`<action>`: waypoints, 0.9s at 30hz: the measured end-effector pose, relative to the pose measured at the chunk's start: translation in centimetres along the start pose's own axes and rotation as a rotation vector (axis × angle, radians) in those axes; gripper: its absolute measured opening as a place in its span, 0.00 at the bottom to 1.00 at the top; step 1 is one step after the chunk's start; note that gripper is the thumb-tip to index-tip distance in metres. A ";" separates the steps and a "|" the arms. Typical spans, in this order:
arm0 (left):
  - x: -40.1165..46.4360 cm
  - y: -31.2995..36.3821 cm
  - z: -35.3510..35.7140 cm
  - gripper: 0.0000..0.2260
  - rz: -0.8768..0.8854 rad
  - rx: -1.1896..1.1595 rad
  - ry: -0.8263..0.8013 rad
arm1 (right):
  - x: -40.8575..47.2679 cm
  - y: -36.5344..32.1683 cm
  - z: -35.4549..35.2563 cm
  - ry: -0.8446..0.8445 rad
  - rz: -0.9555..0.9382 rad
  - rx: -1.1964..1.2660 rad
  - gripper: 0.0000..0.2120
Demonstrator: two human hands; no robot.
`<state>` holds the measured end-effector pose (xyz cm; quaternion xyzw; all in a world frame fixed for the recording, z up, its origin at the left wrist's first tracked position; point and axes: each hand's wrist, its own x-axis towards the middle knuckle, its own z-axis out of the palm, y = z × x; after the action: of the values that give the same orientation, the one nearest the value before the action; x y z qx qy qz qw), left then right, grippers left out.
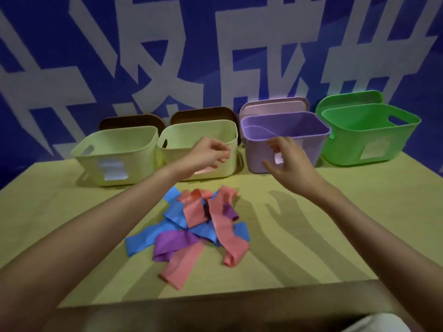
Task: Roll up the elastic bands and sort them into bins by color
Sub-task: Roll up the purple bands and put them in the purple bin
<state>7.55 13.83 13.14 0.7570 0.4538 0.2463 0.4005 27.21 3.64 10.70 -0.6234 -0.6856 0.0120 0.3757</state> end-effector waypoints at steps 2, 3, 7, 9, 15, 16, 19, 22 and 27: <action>-2.7 -1.7 -0.6 0.08 0.052 0.053 -0.039 | -2.1 -1.4 1.8 -0.078 -0.050 0.034 0.19; -4.0 -2.7 -1.0 0.06 0.075 0.084 -0.065 | -3.1 -2.1 2.7 -0.122 -0.076 0.052 0.20; -9.1 -7.7 -2.7 0.04 0.070 0.320 -0.109 | -6.3 -5.2 6.1 -0.321 -0.187 0.146 0.19; -11.5 -10.7 -3.0 0.07 0.029 0.421 -0.075 | -7.6 -6.4 7.7 -0.408 -0.253 0.157 0.17; -16.5 -16.3 -2.4 0.26 -0.032 0.377 0.127 | -11.1 -7.9 12.3 -0.434 -0.213 0.149 0.15; -16.8 -16.6 -2.4 0.27 -0.037 0.366 0.137 | -11.4 -7.9 12.7 -0.426 -0.190 0.143 0.16; -17.1 -17.2 -2.3 0.28 -0.041 0.367 0.127 | -11.9 -7.9 13.5 -0.432 -0.149 0.141 0.17; -17.1 -17.4 -2.5 0.30 -0.038 0.367 0.099 | -11.9 -7.8 13.8 -0.428 -0.121 0.176 0.16; -17.2 -16.1 -3.0 0.27 0.015 0.265 0.135 | -11.7 -7.6 13.9 -0.389 -0.075 0.286 0.16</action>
<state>-10.58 4.06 1.28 0.7883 0.5026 0.2377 0.2636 12.73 -1.89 -1.46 -0.5240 -0.7589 0.2148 0.3215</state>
